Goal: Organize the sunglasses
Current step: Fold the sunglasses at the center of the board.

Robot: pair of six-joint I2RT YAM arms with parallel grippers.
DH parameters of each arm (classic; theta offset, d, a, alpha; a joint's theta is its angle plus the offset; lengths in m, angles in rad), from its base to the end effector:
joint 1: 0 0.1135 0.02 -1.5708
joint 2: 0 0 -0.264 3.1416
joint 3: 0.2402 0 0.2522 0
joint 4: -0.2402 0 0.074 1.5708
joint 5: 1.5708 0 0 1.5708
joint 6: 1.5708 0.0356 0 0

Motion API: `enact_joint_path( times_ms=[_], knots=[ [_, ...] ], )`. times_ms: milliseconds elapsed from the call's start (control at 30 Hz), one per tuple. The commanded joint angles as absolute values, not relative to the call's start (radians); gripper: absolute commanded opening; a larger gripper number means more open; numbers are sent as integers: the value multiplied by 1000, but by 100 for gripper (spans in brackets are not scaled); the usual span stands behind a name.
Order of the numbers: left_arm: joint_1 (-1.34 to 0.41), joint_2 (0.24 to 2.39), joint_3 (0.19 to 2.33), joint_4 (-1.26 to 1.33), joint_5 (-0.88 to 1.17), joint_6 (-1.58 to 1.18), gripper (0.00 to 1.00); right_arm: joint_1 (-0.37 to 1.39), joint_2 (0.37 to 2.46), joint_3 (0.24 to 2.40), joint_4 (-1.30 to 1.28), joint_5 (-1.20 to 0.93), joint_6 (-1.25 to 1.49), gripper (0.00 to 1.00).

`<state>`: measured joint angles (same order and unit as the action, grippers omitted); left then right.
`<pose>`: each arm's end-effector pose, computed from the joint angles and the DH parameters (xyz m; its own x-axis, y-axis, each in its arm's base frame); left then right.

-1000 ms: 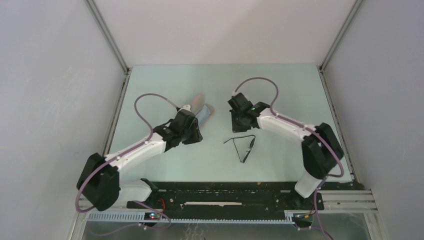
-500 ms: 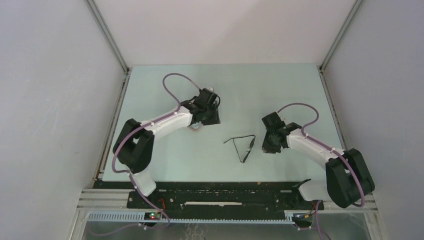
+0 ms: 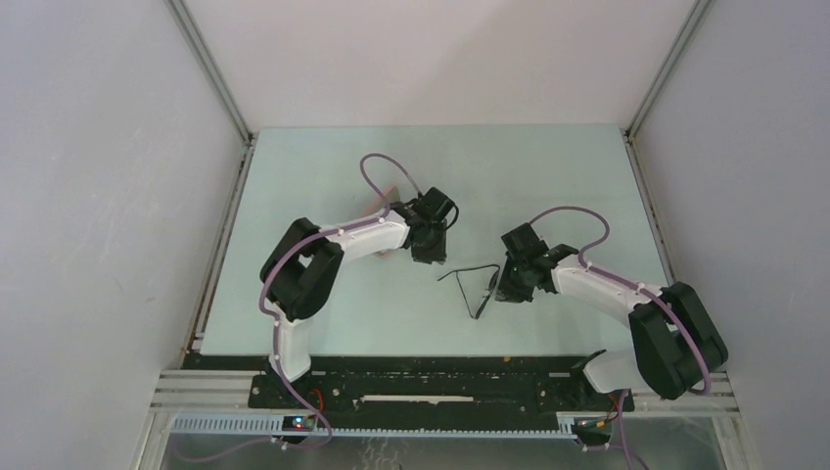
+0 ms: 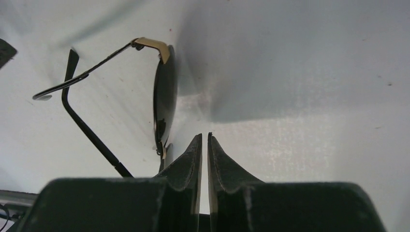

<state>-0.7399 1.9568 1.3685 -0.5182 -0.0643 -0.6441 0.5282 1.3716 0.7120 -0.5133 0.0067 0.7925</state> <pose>0.3010 -0.2717 0.1741 -0.9193 0.0279 -0.3926 0.1245 0.9668 -0.2230 0.2079 0.1210 0.1685 -0.9163 0.2898 -0.2764 0.2148 0.9381 0.2716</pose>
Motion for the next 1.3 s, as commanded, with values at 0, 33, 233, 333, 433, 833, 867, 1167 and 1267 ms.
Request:
enact_joint_path(
  times_ms=[0,33,233,333,433,833,867,1167,1267],
  knots=[
    [-761,1958,1427,-539,-30,-630,37,551,1392,744,-469,-23,814,15],
    [-769,1963,1430,-540,-20,-631,36,555,1400,753,-468,-24,812,15],
    [-805,1978,1427,-524,34,-652,36,574,1439,799,-455,-30,814,15],
    [-830,1980,1430,-496,85,-672,36,578,1457,814,-447,-33,812,14],
    [-853,1988,1441,-478,125,-699,36,578,1468,823,-437,-32,814,14],
    [-867,1987,1463,-448,165,-725,36,578,1472,834,-424,-45,805,14],
    [-867,1987,1462,-449,168,-727,36,577,1470,834,-428,-45,803,14],
    [-839,1870,1370,-457,94,-721,36,571,1373,830,-542,55,756,17],
    [-824,1838,1343,-454,92,-723,36,569,1344,830,-579,78,746,22]
  ],
)
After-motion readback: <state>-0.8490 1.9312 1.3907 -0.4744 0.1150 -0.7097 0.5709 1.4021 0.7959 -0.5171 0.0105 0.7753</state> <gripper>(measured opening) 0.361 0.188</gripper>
